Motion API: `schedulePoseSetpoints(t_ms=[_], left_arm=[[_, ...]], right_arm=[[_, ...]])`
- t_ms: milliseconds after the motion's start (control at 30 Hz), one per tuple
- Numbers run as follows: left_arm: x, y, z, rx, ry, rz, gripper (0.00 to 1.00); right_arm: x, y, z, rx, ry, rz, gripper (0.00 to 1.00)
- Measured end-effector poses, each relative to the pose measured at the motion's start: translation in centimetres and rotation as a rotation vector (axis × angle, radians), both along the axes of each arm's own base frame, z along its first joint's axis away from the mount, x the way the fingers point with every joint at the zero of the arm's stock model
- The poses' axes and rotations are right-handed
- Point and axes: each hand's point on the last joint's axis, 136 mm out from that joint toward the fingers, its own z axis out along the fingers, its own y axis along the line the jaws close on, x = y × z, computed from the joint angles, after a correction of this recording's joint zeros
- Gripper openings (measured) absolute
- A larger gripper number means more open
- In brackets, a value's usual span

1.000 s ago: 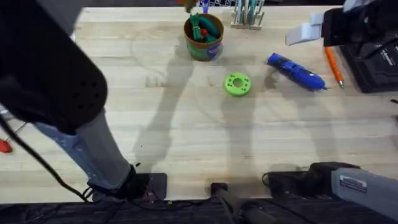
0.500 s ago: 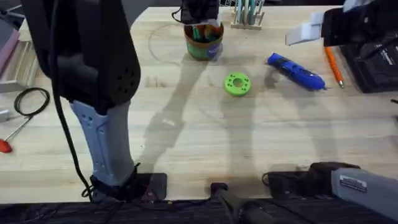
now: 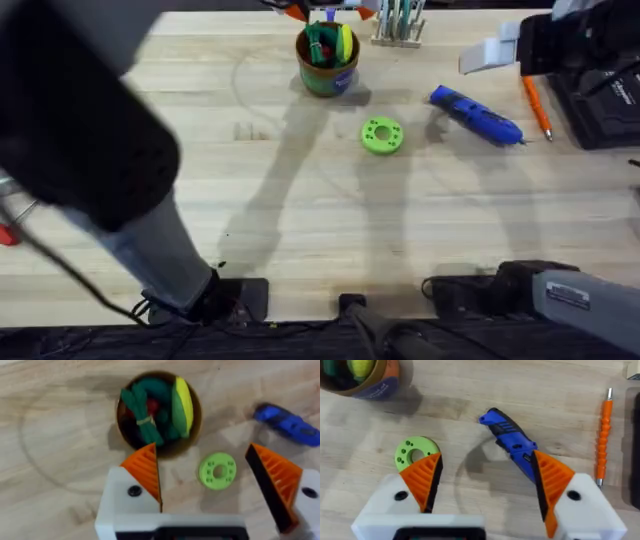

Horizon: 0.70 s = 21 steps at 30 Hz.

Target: Pick up the gripper from the table and insert it into the empty holder that is missing its gripper. Then pick up a screw, insert it into the mounting hole, and use the screwdriver to tighten it. Finally, clean up the table by picking up the vegetable and placing it into the bucket.

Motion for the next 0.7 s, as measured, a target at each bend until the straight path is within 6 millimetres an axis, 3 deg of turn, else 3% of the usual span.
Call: schedulePoseSetpoints(t_ms=[167, 300, 467, 700], left_arm=[[-4.7, 2.3, 3.3, 0.053, 0.029, -0.014, 0.987], [-7.4, 4.1, 4.5, 0.098, 0.041, -0.006, 0.986], [-11.5, 6.3, 3.1, 0.127, 0.046, 0.007, 0.985], [-19.4, 10.4, 0.2, 0.167, 0.040, 0.034, 0.985]], right_arm=[[-0.7, 0.3, -0.4, 0.015, 0.032, 0.010, 0.992], [-1.8, 0.6, 0.0, 0.032, 0.044, 0.016, 0.994], [-4.1, 0.9, 1.1, 0.042, 0.044, 0.020, 0.993], [-6.1, 1.0, 1.3, 0.053, 0.076, 0.006, 0.993]])
